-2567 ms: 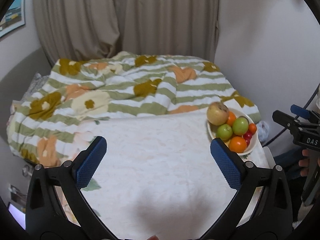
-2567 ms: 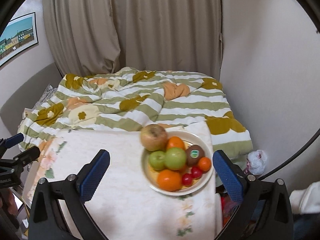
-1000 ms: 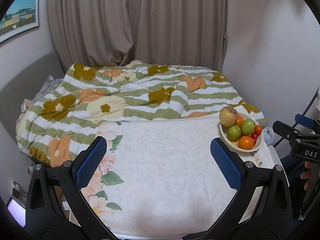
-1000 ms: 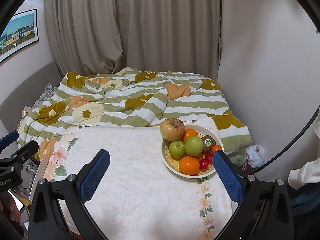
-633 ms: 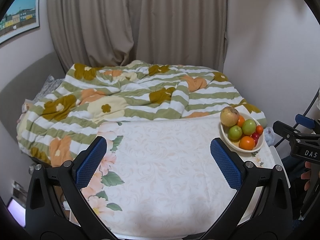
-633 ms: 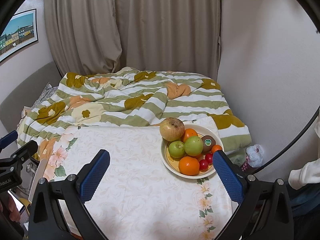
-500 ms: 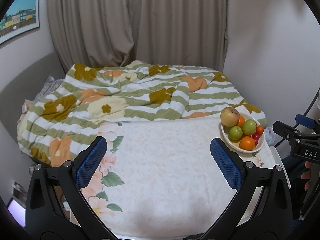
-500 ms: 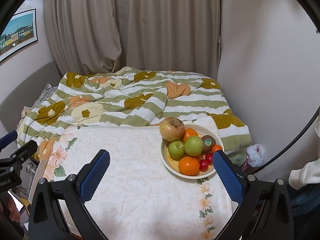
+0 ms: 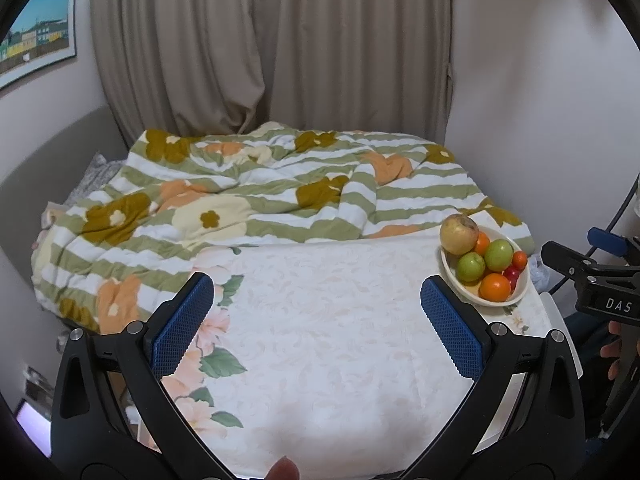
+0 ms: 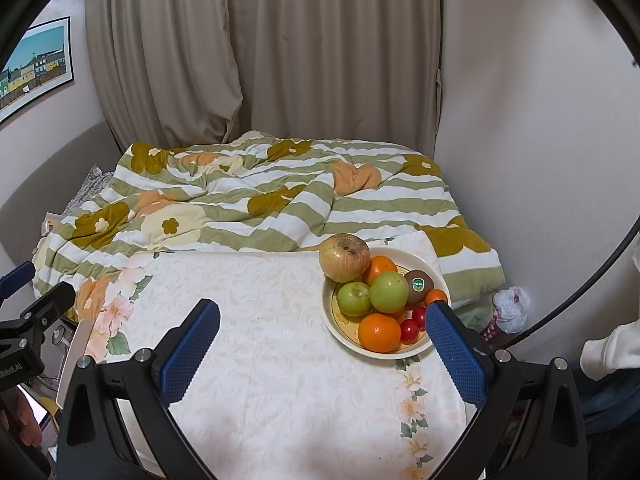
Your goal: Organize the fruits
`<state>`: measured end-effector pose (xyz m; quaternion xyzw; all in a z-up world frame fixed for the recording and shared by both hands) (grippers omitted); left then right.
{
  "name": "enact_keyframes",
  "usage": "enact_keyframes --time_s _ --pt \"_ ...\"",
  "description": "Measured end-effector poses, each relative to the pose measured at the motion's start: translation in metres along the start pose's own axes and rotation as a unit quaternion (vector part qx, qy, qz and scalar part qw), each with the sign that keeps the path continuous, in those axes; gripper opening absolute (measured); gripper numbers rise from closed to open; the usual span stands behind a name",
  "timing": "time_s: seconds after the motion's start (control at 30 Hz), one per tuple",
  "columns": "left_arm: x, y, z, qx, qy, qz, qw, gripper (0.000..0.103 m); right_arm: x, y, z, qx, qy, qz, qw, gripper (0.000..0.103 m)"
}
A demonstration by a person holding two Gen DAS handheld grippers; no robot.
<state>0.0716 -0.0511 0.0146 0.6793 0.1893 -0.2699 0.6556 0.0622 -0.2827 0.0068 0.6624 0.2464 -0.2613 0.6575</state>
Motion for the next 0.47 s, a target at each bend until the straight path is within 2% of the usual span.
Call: enact_keyframes --time_s 0.47 --pt "0.0059 -0.0001 0.0008 -0.006 0.009 -0.004 0.9999 0.103 0.0002 0.0010 -0.0005 -0.001 0.001 0.000 1.000 0.102"
Point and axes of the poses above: each gripper's, at about its wrist camera, not at the fingertips, and x roughly the way its jaws point, z to its right, y to its top, the point moved 1 cm from there along x, roughly the way its jaws point, and after that the axes turned 1 degree about -x, right-handed, at the moved point
